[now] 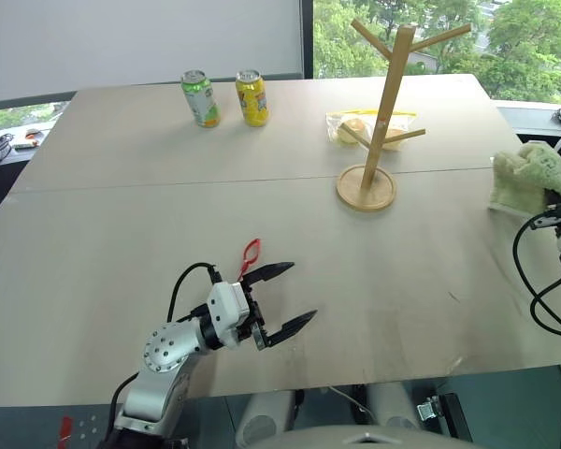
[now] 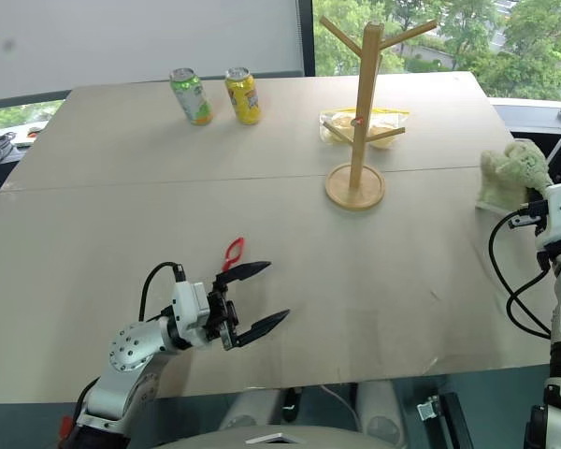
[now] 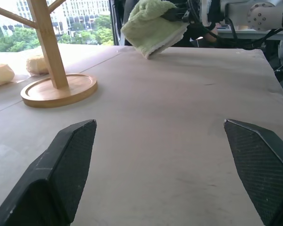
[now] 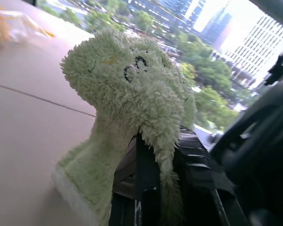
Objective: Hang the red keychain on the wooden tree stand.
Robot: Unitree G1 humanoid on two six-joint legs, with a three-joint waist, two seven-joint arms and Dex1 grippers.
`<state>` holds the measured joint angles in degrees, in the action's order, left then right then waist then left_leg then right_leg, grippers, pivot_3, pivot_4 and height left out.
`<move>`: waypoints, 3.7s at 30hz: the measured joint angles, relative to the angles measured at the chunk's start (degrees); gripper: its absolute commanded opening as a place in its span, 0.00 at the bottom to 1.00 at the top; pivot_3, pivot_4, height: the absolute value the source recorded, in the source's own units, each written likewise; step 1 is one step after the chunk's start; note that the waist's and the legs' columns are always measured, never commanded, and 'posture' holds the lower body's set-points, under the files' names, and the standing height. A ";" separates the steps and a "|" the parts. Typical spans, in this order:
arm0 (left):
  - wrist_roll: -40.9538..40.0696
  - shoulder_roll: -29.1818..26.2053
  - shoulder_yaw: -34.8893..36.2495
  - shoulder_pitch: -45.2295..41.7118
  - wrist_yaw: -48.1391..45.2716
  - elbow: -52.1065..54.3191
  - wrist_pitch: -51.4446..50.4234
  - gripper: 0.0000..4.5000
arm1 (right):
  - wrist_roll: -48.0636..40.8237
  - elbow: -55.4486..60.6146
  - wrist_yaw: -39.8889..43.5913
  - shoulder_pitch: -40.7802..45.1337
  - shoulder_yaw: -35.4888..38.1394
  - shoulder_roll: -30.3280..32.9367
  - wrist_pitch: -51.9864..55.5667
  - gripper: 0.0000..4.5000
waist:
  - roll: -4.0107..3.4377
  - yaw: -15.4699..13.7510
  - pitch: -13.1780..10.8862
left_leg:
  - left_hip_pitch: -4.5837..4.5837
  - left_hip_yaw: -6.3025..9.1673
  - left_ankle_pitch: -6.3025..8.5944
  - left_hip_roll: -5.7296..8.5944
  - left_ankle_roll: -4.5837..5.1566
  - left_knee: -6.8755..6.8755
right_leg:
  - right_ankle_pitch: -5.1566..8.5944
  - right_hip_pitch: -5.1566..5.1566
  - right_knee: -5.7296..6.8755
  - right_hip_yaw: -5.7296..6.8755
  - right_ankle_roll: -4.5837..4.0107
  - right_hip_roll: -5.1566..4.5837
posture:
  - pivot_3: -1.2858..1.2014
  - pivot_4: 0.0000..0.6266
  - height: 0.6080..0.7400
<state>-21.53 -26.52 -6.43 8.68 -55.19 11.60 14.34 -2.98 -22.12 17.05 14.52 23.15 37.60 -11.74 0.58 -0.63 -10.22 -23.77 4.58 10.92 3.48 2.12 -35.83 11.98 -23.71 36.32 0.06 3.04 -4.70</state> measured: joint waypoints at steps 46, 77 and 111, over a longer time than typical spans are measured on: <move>-10.39 6.88 10.85 2.29 49.09 29.05 -55.89 1.00 | -24.11 32.14 46.36 -19.19 -20.07 0.55 8.82 0.99 | 0.06 -0.18 -0.05 | -0.02 0.18 0.03 -0.10 -0.03 -0.17 | 0.14 0.06 0.09 0.11 0.24 0.05 | 0.52 0.24 1.00; -0.99 3.10 8.41 -4.81 52.19 26.13 -68.62 1.00 | -21.71 26.59 49.15 -17.85 -22.39 -3.06 3.80 0.99 | 0.08 -0.39 -0.03 | -0.02 0.18 0.17 -0.08 -0.30 -0.22 | 0.14 0.07 0.11 0.10 0.23 0.00 | 0.52 0.24 1.00; 3.49 8.65 8.83 -7.52 49.43 30.24 -63.20 0.01 | -26.23 29.70 43.39 -14.52 -19.61 -3.31 10.85 1.00 | 0.11 -0.36 -0.05 | -0.06 0.14 0.17 -0.07 -0.31 -0.25 | 0.12 0.05 0.13 0.08 0.21 -0.24 | 0.52 0.24 1.00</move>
<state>-18.04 -17.87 2.40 1.17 -5.76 41.84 -48.86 -29.21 7.58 60.43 0.01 3.54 34.29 -0.89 0.69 -0.99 -10.27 -23.82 4.73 11.09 3.41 1.81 -36.08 12.11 -23.66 36.45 0.14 3.25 -4.94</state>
